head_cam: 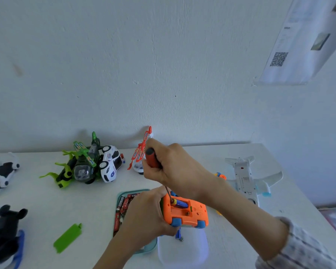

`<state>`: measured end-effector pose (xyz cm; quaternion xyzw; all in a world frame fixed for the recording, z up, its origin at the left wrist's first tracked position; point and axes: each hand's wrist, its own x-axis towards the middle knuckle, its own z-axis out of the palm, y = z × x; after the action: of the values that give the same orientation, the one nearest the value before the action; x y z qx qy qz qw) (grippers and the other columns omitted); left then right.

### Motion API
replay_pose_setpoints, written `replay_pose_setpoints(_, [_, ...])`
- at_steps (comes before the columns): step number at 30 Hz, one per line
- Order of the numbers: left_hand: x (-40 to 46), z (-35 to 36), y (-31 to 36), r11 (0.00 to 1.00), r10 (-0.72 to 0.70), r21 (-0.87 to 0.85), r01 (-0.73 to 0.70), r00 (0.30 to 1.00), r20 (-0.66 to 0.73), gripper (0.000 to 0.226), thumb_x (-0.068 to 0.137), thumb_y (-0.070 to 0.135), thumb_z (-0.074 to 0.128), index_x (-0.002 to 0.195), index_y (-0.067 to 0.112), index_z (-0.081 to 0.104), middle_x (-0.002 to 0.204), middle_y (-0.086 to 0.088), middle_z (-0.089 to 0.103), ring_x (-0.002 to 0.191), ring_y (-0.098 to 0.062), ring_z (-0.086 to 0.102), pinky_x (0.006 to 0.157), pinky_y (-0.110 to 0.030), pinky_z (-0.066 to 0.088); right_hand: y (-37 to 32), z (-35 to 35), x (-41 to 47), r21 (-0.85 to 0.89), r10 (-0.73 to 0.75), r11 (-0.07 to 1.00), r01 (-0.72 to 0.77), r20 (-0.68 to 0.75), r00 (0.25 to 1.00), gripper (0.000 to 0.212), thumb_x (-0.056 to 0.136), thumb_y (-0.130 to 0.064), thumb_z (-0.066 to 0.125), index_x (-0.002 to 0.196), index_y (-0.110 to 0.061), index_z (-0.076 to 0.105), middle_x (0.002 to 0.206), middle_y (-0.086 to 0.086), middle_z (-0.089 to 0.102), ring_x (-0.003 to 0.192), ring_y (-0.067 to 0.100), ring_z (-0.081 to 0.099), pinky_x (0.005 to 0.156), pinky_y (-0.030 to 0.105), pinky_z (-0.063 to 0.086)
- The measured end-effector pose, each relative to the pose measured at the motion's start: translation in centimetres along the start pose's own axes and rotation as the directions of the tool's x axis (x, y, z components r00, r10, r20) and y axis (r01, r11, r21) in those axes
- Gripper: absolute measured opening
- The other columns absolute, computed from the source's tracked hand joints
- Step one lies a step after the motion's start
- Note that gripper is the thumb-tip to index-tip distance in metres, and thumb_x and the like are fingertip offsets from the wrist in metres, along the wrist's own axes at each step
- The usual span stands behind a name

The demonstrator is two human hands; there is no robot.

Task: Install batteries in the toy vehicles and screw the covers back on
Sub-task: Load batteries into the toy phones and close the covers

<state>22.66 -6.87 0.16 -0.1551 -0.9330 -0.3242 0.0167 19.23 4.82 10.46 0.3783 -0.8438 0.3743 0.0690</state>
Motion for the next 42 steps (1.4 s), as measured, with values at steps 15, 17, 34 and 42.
replay_pose_setpoints(15, [-0.4,-0.2,-2.8,0.99,-0.058,-0.128,0.055,0.998,-0.026,0.05,0.044,0.044,0.08,0.082,0.044,0.047,0.076,0.039,0.054,0.071,0.008,0.055,0.057,-0.009,0.04,1.4,-0.4,-1.8,-0.133,0.132,0.984,-0.114,0.136,0.982,0.037,0.076,-0.015,0.071,0.067,-0.028,0.038,0.059,-0.003,0.053,0.058,0.01,0.046,0.051,0.016,0.033])
replay_pose_setpoints(17, [-0.2,-0.2,-2.9,0.99,-0.061,-0.129,0.058,0.998,-0.012,0.05,0.044,0.046,0.08,0.082,0.045,0.047,0.075,0.039,0.055,0.069,0.007,0.056,0.056,-0.008,0.037,2.0,1.3,-2.8,-0.229,0.166,0.966,-0.117,0.209,0.964,0.027,0.08,-0.016,0.065,0.076,-0.025,0.04,0.056,-0.01,0.041,0.058,0.005,0.044,0.053,0.014,0.029])
replay_pose_setpoints(34, [-2.1,-2.9,-7.6,0.944,-0.312,-0.224,0.242,0.876,-0.367,0.07,0.046,0.028,0.095,0.105,0.037,0.059,0.076,0.016,0.067,0.07,-0.002,0.063,0.063,-0.021,0.046,9.7,5.3,-7.8,0.152,0.795,0.603,-0.783,-0.037,0.606,0.025,0.073,-0.002,0.068,0.068,-0.011,0.045,0.065,0.012,0.062,0.049,0.017,0.063,0.041,0.026,0.046])
replay_pose_setpoints(42, [-2.6,-3.0,-7.4,0.927,-0.294,-0.351,0.13,0.833,-0.469,0.073,0.048,0.01,0.094,0.109,0.028,0.06,0.084,0.017,0.069,0.082,0.007,0.063,0.064,-0.004,0.046,11.3,9.4,-7.1,-0.134,0.837,0.541,-0.83,0.18,0.516,0.025,0.086,-0.021,0.06,0.072,-0.012,0.042,0.069,0.006,0.051,0.054,0.018,0.052,0.049,0.026,0.041])
